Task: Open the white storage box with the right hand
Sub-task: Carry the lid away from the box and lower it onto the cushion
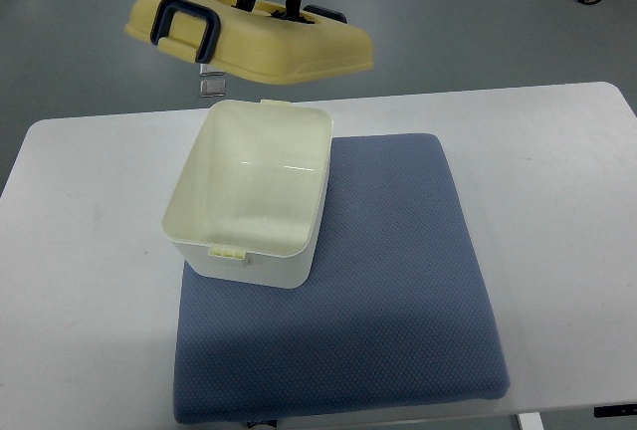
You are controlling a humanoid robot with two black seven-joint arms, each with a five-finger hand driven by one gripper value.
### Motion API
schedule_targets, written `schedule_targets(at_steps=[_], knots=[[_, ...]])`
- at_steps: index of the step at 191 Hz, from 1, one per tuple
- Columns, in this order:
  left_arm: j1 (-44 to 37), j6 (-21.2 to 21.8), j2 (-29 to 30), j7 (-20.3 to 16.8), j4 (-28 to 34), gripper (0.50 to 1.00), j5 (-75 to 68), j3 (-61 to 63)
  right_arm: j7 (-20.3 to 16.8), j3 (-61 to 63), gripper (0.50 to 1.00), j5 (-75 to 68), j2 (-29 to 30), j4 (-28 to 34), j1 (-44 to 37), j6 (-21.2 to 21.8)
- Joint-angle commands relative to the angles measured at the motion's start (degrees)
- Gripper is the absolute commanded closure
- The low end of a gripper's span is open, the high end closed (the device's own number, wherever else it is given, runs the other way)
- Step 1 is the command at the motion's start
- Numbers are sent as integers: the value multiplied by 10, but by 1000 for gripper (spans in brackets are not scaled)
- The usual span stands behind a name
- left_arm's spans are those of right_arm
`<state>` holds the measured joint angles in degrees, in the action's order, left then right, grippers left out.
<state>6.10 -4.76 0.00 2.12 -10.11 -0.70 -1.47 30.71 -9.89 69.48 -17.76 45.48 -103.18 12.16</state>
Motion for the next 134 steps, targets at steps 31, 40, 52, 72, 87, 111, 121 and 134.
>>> schedule_targets(at_steps=[31,40,52,72,87,111,121,134], knots=[[0,0,0,0,0,500,0,1,2,-7,1000,8,-82,6,32,34],[0,0,0,1,0,500,0,1,2,-7,1000,9,-87,7,35,38],[0,0,0,1,0,500,0,1,1,-8,1000,10,-107,7,53,52],[0,0,0,0,0,500,0,1,1,-8,1000,13,-127,7,73,69],[0,0,0,1,0,500,0,1,0,-11,1000,14,-141,7,89,77],[0,0,0,0,-1,500,0,1,0,-29,1000,15,-160,7,119,79],[0,0,0,0,0,500,0,1,1,-32,1000,15,-168,7,130,77],[0,0,0,1,-1,500,0,1,1,-32,1000,15,-176,8,155,75]])
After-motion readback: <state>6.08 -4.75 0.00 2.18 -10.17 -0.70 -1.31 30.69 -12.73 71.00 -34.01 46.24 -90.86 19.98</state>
